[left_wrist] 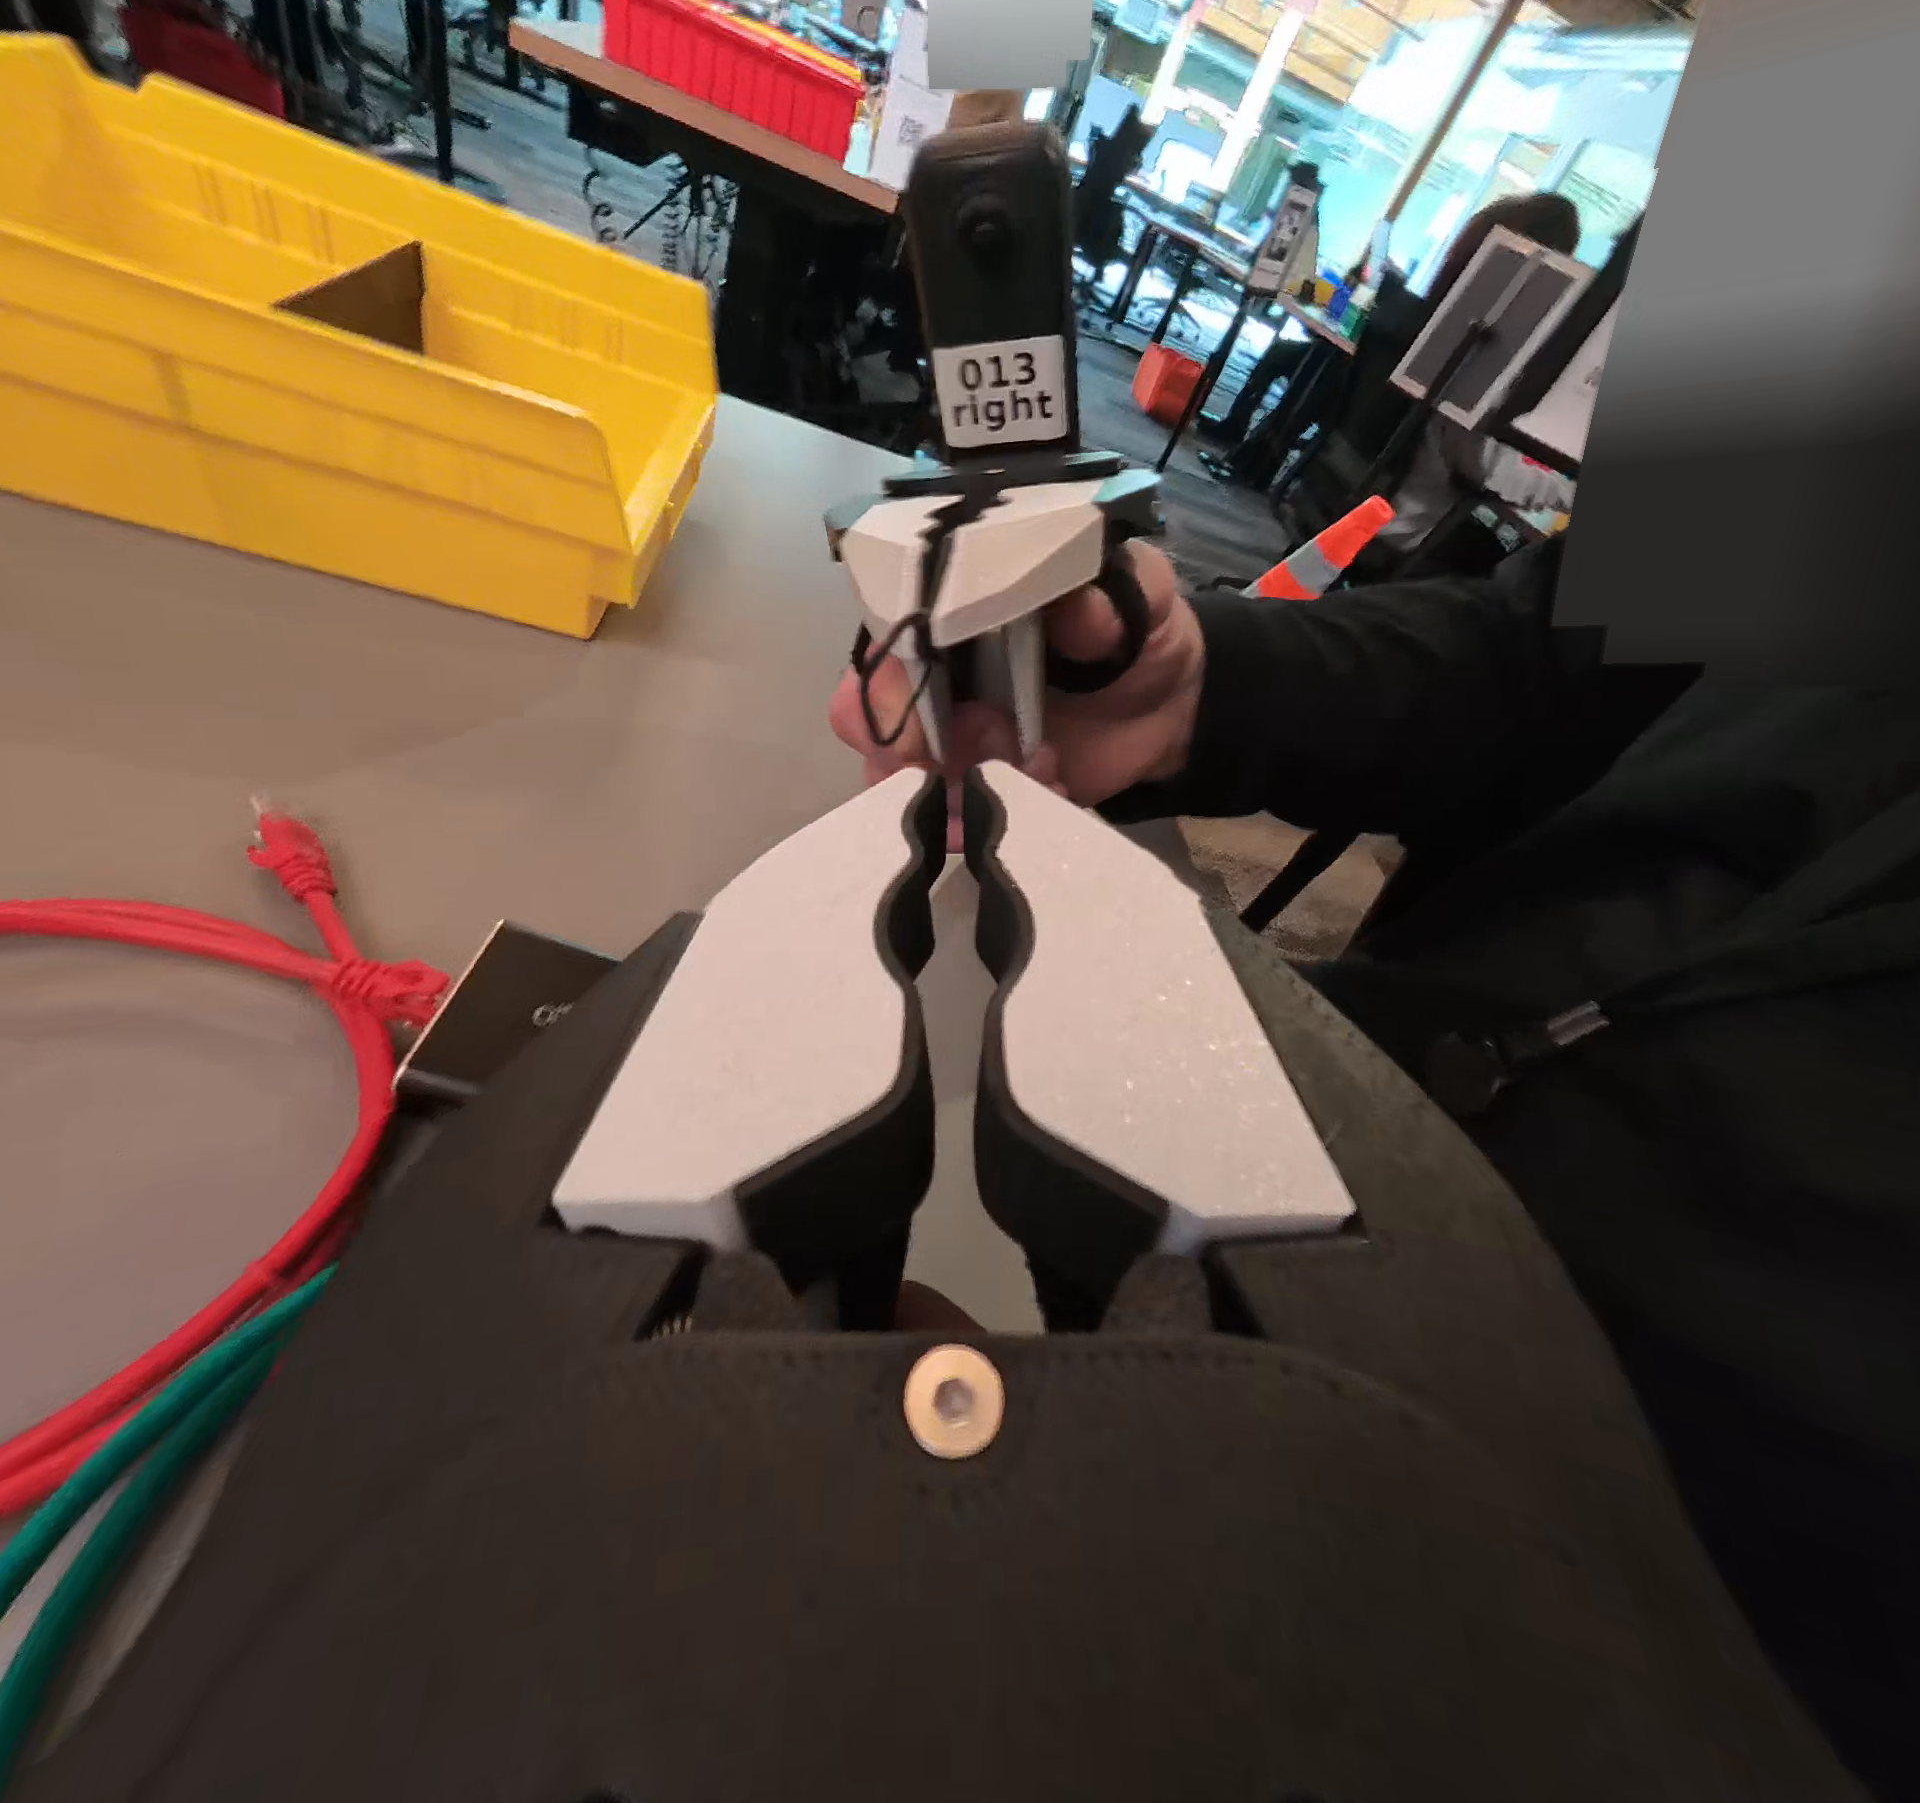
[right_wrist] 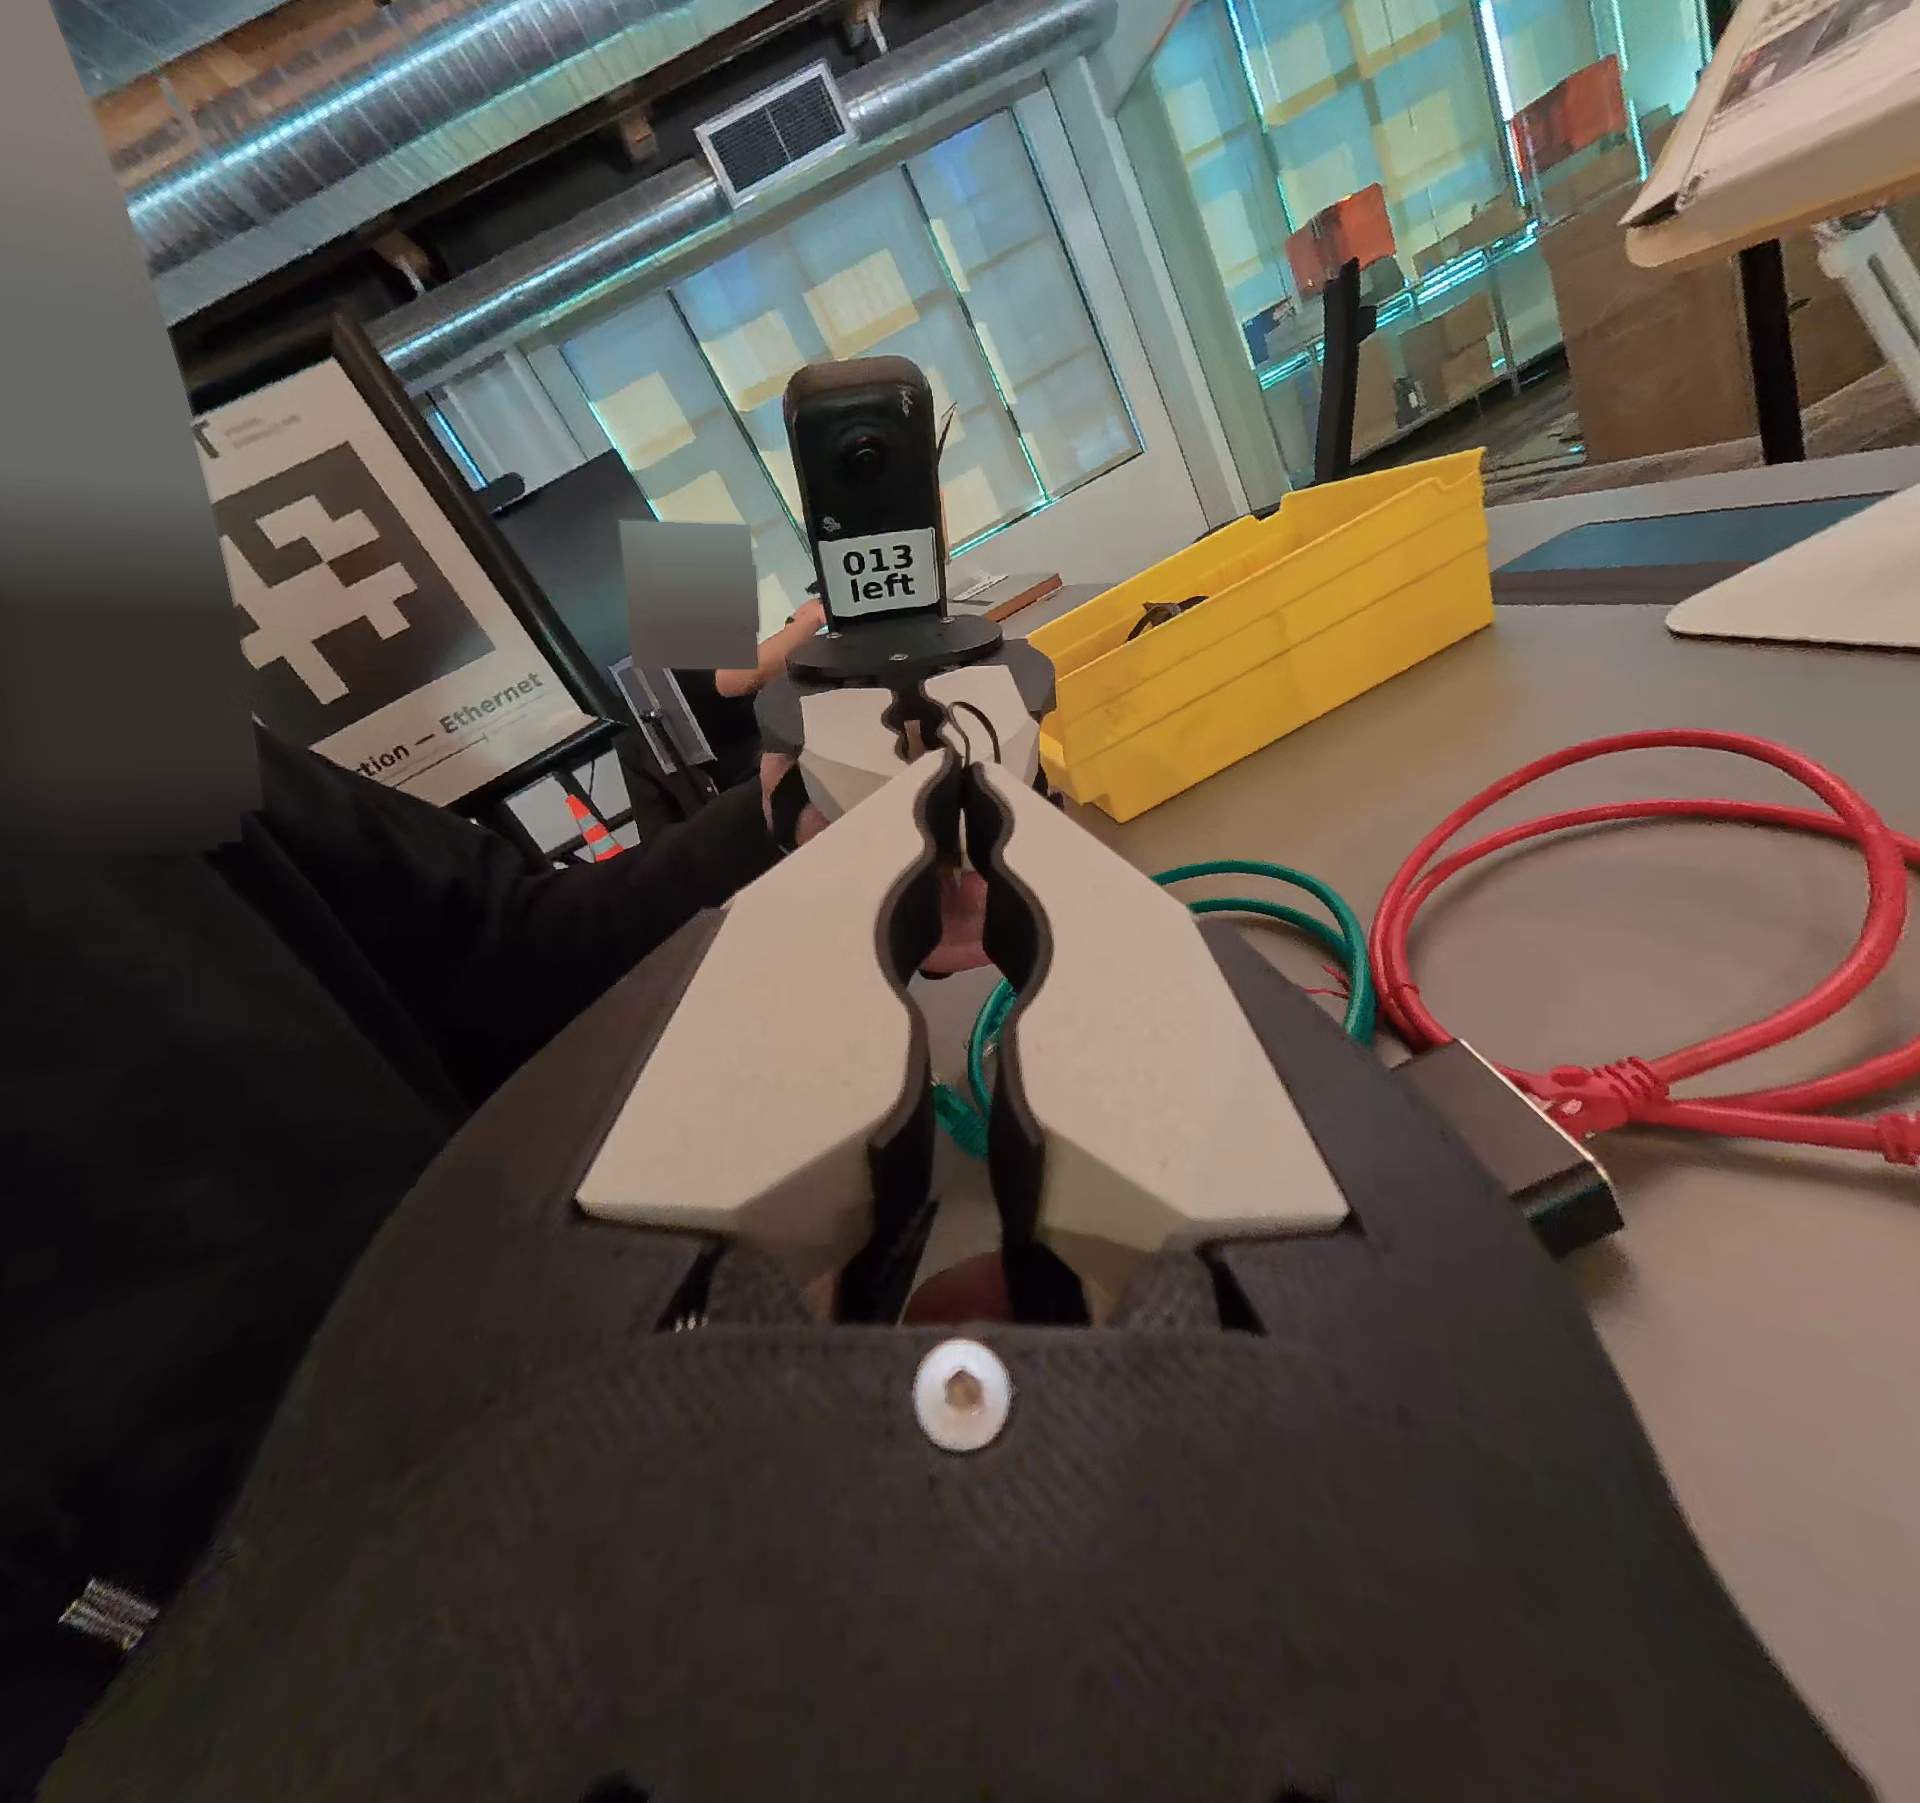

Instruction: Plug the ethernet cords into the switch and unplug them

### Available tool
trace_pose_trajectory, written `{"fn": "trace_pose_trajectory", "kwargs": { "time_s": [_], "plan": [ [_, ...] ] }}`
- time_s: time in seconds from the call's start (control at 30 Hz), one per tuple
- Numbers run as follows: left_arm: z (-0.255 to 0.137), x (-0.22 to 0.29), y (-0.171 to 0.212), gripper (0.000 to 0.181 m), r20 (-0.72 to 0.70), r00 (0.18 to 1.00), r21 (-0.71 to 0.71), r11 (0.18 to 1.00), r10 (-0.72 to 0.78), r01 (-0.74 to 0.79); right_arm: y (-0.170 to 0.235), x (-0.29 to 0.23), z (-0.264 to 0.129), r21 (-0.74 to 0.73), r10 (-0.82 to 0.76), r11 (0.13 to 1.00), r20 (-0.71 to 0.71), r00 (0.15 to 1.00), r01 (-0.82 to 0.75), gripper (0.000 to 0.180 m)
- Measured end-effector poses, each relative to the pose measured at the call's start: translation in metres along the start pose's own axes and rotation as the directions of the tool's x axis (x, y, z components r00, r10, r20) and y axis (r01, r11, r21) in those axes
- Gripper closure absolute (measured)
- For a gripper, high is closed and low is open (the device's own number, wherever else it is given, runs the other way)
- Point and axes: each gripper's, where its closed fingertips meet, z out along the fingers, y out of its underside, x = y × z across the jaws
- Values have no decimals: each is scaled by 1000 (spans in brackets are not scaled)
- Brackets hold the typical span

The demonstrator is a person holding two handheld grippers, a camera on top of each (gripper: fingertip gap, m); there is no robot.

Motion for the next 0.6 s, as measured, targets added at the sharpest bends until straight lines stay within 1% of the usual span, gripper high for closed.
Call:
{"fn": "trace_pose_trajectory", "kwargs": {
  "time_s": [0.13,0.23,0.3,0.37,0.4,0.5,0.6],
  "plan": [
    [-1,-12,0,174,49,998,33,999,-25,24,4,1,2,-4,25,1000,0,1000,-25,180],
    [-5,-21,0,170,105,994,38,999,-11,7,-1,-4,2,24,37,999,23,999,-38,180],
    [-7,-23,1,160,115,993,32,999,-8,4,-6,-3,-1,52,65,996,32,997,-66,180],
    [-5,-24,-6,150,123,992,81,997,-14,4,-8,0,-3,72,92,993,37,995,-94,180],
    [-3,-21,-9,148,108,994,108,994,-17,5,-8,0,-3,76,103,991,41,994,-106,180],
    [4,-19,-10,152,94,995,135,991,-25,12,-5,-1,-1,75,129,988,60,990,-133,180],
    [7,-11,-15,168,48,999,189,982,-21,11,-4,-4,2,73,145,986,80,986,-151,180]
  ]
}}
